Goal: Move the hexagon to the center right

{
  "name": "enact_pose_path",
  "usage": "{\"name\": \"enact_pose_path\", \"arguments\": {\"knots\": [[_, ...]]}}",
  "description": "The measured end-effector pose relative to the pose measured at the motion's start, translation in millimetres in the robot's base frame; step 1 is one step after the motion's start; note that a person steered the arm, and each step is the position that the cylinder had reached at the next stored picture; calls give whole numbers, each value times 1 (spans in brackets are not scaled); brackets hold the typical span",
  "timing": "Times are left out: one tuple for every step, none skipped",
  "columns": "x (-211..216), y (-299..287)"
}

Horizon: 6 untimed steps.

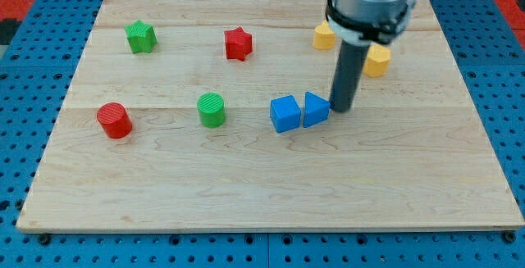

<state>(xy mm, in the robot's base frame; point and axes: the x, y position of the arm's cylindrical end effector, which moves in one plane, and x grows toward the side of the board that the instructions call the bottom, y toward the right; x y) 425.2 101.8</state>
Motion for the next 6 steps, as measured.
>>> {"name": "enact_pose_path", "arguments": {"knots": [[-33, -12], [-38, -12], [-46, -8], [-66, -6], [-83, 45], [-83, 87]]}}
